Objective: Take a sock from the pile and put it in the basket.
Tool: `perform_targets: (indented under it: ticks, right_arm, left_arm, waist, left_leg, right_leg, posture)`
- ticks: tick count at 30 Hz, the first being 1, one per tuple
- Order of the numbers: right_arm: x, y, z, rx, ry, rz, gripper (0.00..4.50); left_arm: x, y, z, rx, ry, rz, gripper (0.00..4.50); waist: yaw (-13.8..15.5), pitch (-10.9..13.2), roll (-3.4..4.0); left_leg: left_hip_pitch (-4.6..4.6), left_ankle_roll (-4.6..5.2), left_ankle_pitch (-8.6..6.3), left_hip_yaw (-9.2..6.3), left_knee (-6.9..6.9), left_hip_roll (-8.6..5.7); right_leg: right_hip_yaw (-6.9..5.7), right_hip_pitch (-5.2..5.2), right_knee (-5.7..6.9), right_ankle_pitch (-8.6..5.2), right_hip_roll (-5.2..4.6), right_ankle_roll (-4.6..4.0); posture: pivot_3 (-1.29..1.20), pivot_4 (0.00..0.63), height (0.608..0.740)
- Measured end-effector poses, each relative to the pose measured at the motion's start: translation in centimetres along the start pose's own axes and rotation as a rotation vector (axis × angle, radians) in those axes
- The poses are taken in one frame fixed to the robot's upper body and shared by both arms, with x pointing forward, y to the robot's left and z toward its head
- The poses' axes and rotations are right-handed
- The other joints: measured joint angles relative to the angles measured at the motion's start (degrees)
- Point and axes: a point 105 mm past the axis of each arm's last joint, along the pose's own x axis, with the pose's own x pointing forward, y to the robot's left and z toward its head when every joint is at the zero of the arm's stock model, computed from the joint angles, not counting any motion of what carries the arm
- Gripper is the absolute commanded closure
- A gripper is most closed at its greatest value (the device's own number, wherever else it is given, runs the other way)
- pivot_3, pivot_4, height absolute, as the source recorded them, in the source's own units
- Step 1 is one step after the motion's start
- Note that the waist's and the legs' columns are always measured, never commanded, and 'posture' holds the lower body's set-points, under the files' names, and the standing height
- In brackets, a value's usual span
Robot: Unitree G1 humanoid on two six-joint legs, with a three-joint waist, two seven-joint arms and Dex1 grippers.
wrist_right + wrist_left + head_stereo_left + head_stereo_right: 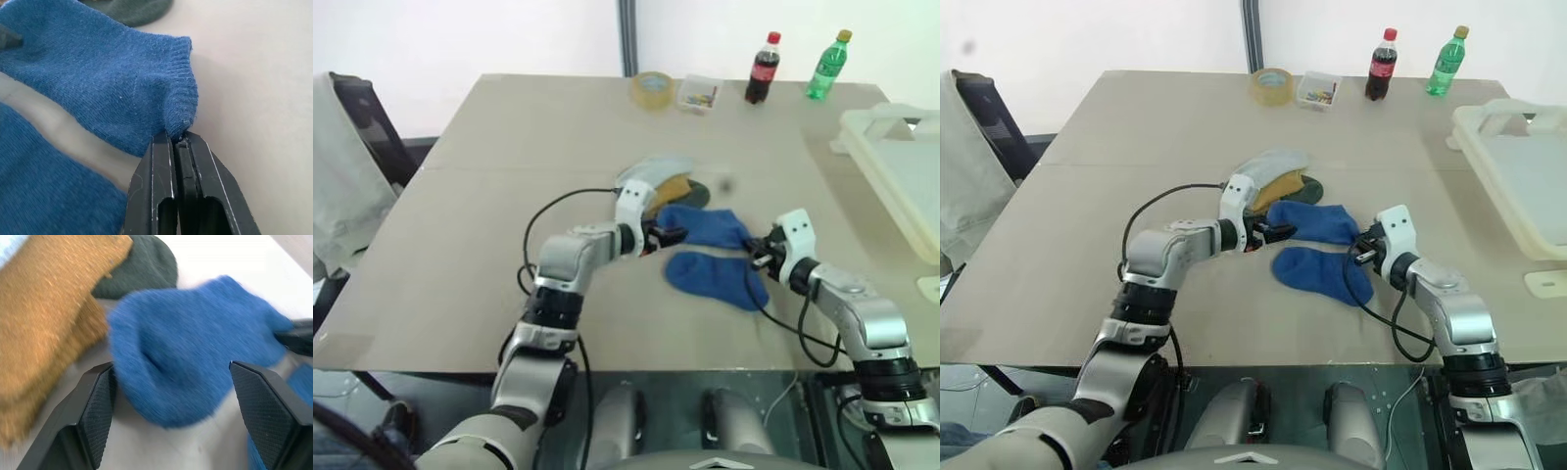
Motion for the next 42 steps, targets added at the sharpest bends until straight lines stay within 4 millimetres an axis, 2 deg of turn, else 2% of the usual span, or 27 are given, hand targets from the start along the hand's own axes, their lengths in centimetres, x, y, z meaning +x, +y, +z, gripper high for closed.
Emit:
perform_targets:
  ticks: [7,8,10,11,15,17,25,29,31,35,36,40,42]
  right_arm:
    - [0.0,0.0,0.0,-0.004,-0.002,-0.003,4.35]
    - [0.0,0.0,0.0,-0.004,-0.001,-0.003,4.5]
    - [0.0,-0.1,0.0,-0.006,-0.002,-0.005,4.5]
    - [0.0,-0.1,0.0,-0.007,-0.002,-0.005,4.5]
    - [-0.1,-0.1,0.0,-0.009,-0.004,-0.007,4.5]
    - [-0.1,-0.1,0.0,-0.01,-0.005,-0.008,4.5]
    - [-0.1,-0.2,0.0,-0.008,-0.006,-0.01,4.5]
    - [-0.7,0.1,1.0,0.003,-0.03,-0.01,4.5]
    - [-1.7,0.4,2.0,0.003,-0.058,-0.008,4.5]
    - [-3.9,0.9,3.6,0.005,-0.095,-0.011,4.5]
    - [-5.2,1.2,3.8,0.022,-0.094,0.006,4.5]
    - [-8.8,2.6,3.2,0.019,-0.025,0.097,4.5]
    - [-9.6,2.7,3.6,0.019,-0.026,0.105,4.5]
  left_arm:
    - [0.6,0.6,0.2,0.009,-0.015,0.024,0.66]
    - [0.6,0.6,0.2,0.011,-0.017,0.027,1.15]
    - [0.5,1.2,0.1,0.014,-0.014,0.05,1.78]
    - [0.4,1.5,0.1,0.017,-0.012,0.063,2.34]
    - [0.2,2.1,-0.1,0.022,-0.004,0.092,3.96]
    - [0.0,2.2,-0.2,0.02,-0.001,0.097,4.37]
    - [-0.3,1.9,-0.5,-0.013,-0.014,0.075,4.37]
    - [-1.1,0.5,-1.2,-0.105,-0.029,-0.01,4.37]
    - [-1.8,-0.8,-1.2,-0.149,-0.043,-0.079,4.37]
    - [-3.9,-2.5,0.5,-0.129,-0.108,-0.157,4.37]
    - [-4.7,-3.0,0.7,-0.108,-0.119,-0.176,4.37]
    - [-6.3,-3.8,-0.5,-0.083,-0.1,-0.22,4.37]
    - [-6.4,-4.2,-0.5,-0.077,-0.1,-0.24,4.37]
  waist:
    - [-0.2,0.0,0.02]
    - [-0.2,0.0,0.03]
    - [-0.3,0.0,0.03]
    - [-0.4,0.0,0.03]
    - [-0.7,0.0,0.03]
    - [-0.8,0.0,0.03]
    - [-0.9,0.0,0.03]
    - [-0.8,0.0,0.04]
    - [-0.8,0.0,0.01]
    - [-0.7,0.0,0.0]
    - [-0.7,0.0,0.01]
    - [-0.4,0.1,-0.01]
    - [-0.4,0.1,-0.02]
  left_leg:
    - [0.07,-0.05,0.04,0.01,0.01,0.02]
    - [0.08,-0.05,0.04,0.01,0.01,0.02]
    - [0.07,-0.06,0.04,0.01,0.01,0.03]
    - [0.06,-0.06,0.04,0.0,0.0,0.03]
    - [-0.01,-0.05,0.03,0.0,-0.03,0.02]
    - [-0.02,-0.05,0.03,-0.01,-0.05,0.02]
    - [-0.02,-0.05,0.03,-0.03,-0.06,0.03]
    - [-0.16,-0.06,0.03,-0.05,-0.09,0.13]
    - [-0.21,-0.06,0.03,-0.07,-0.09,0.17]
    - [-0.19,-0.07,0.03,-0.09,-0.1,0.2]
    - [-0.18,-0.06,0.02,-0.08,-0.12,0.2]
    - [-0.17,-0.06,0.02,-0.07,-0.15,0.23]
    - [-0.15,-0.06,0.02,-0.04,-0.09,0.22]
  right_leg:
    - [0.02,0.01,0.09,0.01,0.01,-0.02]
    - [0.02,0.01,0.1,0.01,0.01,-0.02]
    - [0.02,0.0,0.12,0.01,0.01,-0.02]
    - [0.02,0.0,0.12,0.01,0.01,-0.02]
    - [0.02,-0.01,0.02,0.01,0.01,-0.02]
    - [0.01,-0.01,-0.03,0.01,0.01,-0.02]
    - [0.0,-0.01,-0.03,0.01,0.0,-0.02]
    - [0.0,-0.13,-0.04,0.01,-0.06,-0.02]
    - [-0.02,-0.15,-0.05,0.01,-0.06,-0.02]
    - [-0.03,-0.14,-0.06,0.0,-0.05,-0.02]
    - [-0.03,-0.14,-0.06,0.0,-0.05,-0.03]
    - [-0.02,-0.12,-0.12,-0.04,-0.05,-0.1]
    - [-0.01,-0.12,-0.11,-0.13,-0.05,-0.26]
  posture:
    - [0.0,0.15,0.74]
    - [0.0,0.15,0.74]
    - [0.0,0.15,0.74]
    - [0.0,0.15,0.74]
    - [0.0,0.15,0.74]
    - [0.0,0.15,0.74]
    - [0.0,0.15,0.74]
    - [0.0,0.15,0.74]
    - [0.0,0.15,0.74]
    - [0.0,0.15,0.74]
    - [0.0,0.15,0.74]
    - [0.0,0.15,0.74]
    - [0.0,0.15,0.74]
